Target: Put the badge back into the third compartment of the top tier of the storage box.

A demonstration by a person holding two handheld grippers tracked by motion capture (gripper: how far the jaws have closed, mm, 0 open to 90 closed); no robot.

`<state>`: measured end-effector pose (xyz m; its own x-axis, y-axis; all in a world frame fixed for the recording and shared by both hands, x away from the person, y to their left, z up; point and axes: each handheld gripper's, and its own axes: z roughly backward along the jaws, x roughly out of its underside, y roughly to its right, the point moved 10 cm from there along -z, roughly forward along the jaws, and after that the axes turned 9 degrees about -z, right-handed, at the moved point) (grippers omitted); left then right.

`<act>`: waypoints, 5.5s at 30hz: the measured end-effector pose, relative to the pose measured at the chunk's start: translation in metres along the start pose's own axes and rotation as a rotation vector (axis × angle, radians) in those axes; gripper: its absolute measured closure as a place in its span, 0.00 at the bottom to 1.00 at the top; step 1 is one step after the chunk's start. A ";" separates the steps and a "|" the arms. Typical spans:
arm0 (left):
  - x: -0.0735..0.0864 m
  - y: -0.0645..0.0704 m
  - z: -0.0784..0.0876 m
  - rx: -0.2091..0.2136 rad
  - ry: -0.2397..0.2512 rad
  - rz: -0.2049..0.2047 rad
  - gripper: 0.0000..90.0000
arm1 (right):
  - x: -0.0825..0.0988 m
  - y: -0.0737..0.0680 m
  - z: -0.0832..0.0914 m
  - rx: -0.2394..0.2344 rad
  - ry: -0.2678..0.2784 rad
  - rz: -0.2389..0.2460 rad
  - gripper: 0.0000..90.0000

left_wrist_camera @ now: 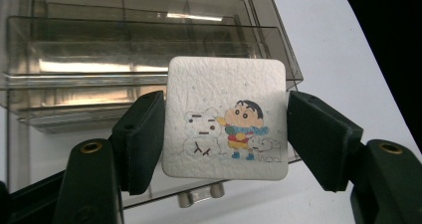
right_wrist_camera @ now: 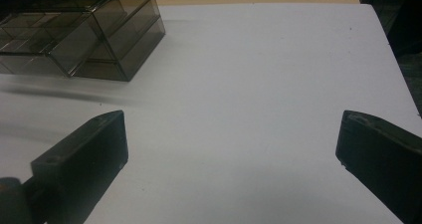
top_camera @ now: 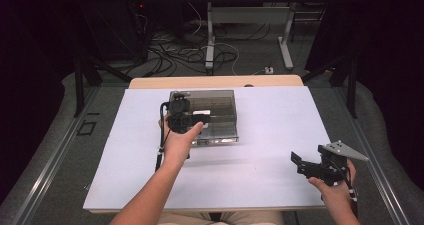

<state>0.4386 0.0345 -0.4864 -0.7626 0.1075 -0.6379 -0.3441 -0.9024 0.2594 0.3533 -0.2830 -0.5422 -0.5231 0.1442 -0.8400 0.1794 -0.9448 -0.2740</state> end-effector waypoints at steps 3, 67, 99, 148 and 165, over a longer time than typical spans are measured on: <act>-0.001 0.006 -0.005 0.014 -0.009 0.006 0.37 | -0.001 0.001 -0.001 -0.004 0.004 0.009 0.00; 0.015 0.049 -0.055 0.050 -0.111 0.047 0.37 | 0.000 -0.001 -0.001 -0.016 -0.002 0.017 0.00; 0.011 0.044 -0.048 0.010 -0.059 -0.013 0.33 | 0.000 -0.001 -0.001 -0.015 -0.003 0.014 0.00; 0.012 0.018 0.037 0.195 0.217 -0.353 0.00 | 0.002 -0.003 -0.001 -0.011 -0.004 0.019 0.00; 0.034 -0.048 0.069 0.141 0.274 -0.295 0.00 | 0.003 -0.002 -0.002 0.000 -0.003 0.006 0.00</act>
<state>0.3916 0.1106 -0.4704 -0.4529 0.2206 -0.8638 -0.6121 -0.7814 0.1214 0.3529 -0.2798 -0.5444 -0.5245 0.1375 -0.8402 0.1827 -0.9457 -0.2688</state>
